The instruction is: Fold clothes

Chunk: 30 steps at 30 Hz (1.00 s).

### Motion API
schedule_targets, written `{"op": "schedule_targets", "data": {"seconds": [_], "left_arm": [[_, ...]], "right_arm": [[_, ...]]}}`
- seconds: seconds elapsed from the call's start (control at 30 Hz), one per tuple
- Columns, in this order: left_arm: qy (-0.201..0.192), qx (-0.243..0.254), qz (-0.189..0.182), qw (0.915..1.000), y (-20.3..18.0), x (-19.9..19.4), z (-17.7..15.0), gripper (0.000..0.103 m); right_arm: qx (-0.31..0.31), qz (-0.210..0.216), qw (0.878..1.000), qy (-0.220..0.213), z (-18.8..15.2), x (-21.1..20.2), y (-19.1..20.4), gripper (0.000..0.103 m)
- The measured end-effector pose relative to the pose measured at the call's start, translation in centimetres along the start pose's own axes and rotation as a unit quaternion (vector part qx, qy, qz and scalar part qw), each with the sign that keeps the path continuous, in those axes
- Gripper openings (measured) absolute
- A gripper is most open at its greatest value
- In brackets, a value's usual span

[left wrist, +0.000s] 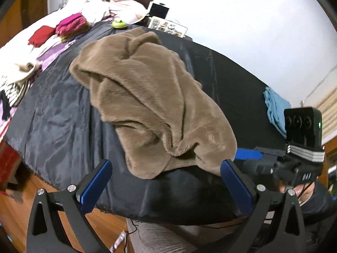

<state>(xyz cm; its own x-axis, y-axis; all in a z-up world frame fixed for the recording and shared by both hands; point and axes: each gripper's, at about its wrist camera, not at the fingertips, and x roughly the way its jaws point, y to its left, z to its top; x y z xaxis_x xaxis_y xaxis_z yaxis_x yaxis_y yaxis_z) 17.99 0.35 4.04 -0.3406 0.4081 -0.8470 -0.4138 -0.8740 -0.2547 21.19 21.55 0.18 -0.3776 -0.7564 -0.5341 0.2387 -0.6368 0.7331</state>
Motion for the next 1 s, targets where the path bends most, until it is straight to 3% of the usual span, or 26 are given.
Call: {"op": "schedule_targets", "data": {"seconds": [0.23,0.43,0.67,0.9,1.0], "left_arm": [[-0.009,0.064,0.013,0.9978,-5.4,2.0,-0.5,0.103],[-0.033,0.134,0.038,0.9898,-10.6,4.3,-0.5,0.103],[-0.039,0.204,0.112,0.9717,-14.0,8.8,-1.6,0.103],[-0.036,0.212,0.257,0.9422,-13.2,13.4,-1.3,0.103],[-0.012,0.167,0.259,0.9511,-10.6,14.5,-0.5,0.100]], "right_arm": [[0.062,-0.034,0.996,-0.048,-2.3,-4.6,-3.3,0.056],[0.129,-0.059,0.985,-0.096,-3.3,-7.7,-5.8,0.057],[0.158,-0.092,0.974,-0.132,-4.5,-12.0,-7.3,0.057],[0.164,-0.123,0.968,-0.148,-5.3,-13.7,-7.4,0.057],[0.157,-0.134,0.967,-0.150,-5.2,-14.2,-7.2,0.057]]}}
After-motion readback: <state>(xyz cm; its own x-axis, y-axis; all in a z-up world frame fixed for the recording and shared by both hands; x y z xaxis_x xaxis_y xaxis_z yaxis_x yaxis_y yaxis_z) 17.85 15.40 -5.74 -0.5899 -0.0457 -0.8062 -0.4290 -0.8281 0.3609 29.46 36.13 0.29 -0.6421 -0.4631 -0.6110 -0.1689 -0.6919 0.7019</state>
